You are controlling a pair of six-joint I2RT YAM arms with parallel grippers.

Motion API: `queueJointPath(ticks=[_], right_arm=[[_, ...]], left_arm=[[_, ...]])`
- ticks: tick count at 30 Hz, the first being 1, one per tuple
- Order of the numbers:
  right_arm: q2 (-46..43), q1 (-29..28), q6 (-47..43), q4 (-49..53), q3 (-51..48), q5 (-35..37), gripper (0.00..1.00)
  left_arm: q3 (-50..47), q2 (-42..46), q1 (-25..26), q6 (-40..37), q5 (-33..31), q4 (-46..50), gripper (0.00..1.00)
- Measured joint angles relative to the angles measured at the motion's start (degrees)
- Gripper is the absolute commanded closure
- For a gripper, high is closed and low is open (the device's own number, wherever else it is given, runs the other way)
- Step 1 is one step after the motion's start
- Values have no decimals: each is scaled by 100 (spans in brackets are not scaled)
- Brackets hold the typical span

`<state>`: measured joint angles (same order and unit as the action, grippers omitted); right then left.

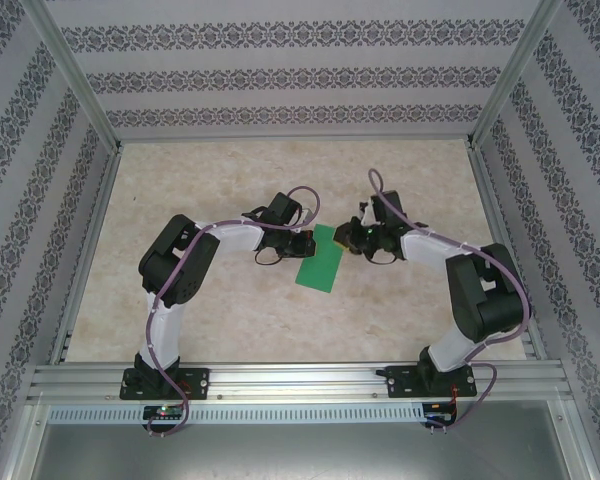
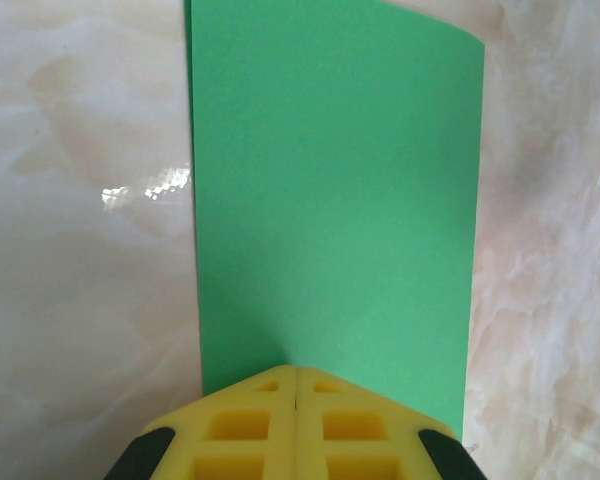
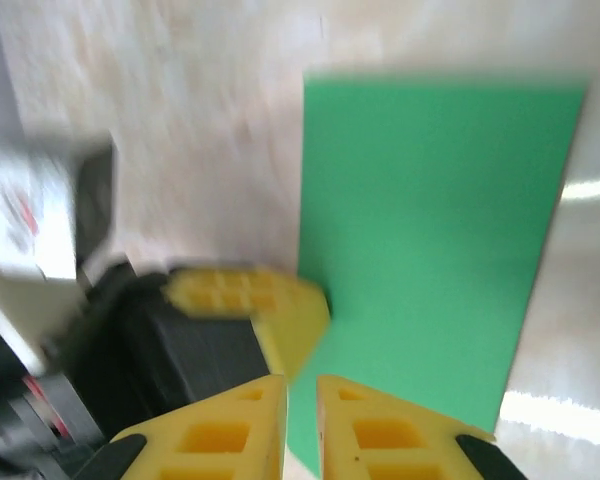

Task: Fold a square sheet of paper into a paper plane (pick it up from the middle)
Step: Fold the square sheet of paper in half at the center of the table.

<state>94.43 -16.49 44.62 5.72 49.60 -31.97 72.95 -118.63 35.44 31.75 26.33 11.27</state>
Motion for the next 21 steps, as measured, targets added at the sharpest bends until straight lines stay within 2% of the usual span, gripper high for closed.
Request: queueJointPath(ticks=[5,10,21], right_arm=[[804,127,-170,-4,671,68,84],[1440,168,-273,26,940,131,84],[1659,323,-540,275,1064,127,83]], left_arm=[[0,0,0,0,-2,2,100],[0,0,0,0,-2,2,100],[0,2,0,-20,-2,11,100]])
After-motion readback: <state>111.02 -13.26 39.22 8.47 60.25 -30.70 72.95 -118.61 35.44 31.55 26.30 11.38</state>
